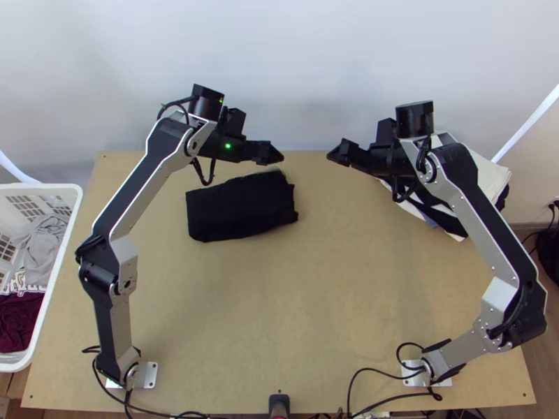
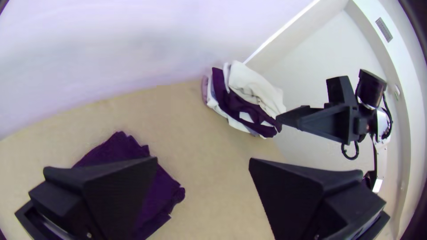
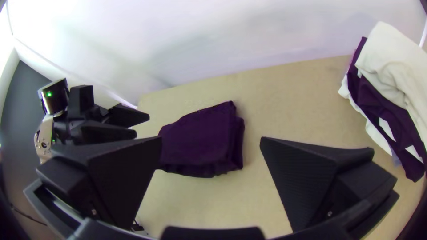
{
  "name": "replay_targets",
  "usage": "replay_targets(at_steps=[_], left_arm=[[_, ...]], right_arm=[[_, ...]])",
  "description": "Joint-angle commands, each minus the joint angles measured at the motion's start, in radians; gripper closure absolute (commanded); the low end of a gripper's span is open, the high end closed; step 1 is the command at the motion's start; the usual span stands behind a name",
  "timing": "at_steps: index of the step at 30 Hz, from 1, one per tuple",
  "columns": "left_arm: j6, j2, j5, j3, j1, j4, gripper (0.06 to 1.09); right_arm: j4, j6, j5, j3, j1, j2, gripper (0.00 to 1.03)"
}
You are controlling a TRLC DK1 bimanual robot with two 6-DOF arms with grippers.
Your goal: Fold the t-shirt
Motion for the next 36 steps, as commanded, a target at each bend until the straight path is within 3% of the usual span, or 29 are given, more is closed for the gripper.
replay_targets(at_steps=[1, 9, 14, 19, 27, 36], left_arm=[[-0.019, -0.005, 0.011, 0.01, -0.013, -0.02, 0.09], [0.017, -0.03, 0.008, 0.007, 0.063, -0.079, 0.09], [0.075, -0.076, -0.009, 0.004, 0.148, -0.154, 0.09], [0.13, -0.176, -0.113, 0.001, 0.221, -0.181, 0.09], [0.175, -0.275, -0.127, 0.001, 0.364, -0.224, 0.09], [0.201, -0.309, -0.129, -0.04, 0.456, -0.26, 0.09]], right_arm=[[0.005, 0.001, 0.007, -0.027, -0.006, 0.01, 0.03], [0.002, 0.022, -0.012, -0.052, -0.003, 0.086, 0.03], [-0.043, 0.091, -0.223, 0.036, -0.006, 0.238, 0.03], [-0.084, 0.111, -0.366, 0.169, -0.003, 0.455, 0.03], [-0.13, 0.111, -0.371, 0.361, 0.029, 0.703, 0.03], [-0.13, 0.102, -0.371, 0.488, 0.068, 0.849, 0.03]])
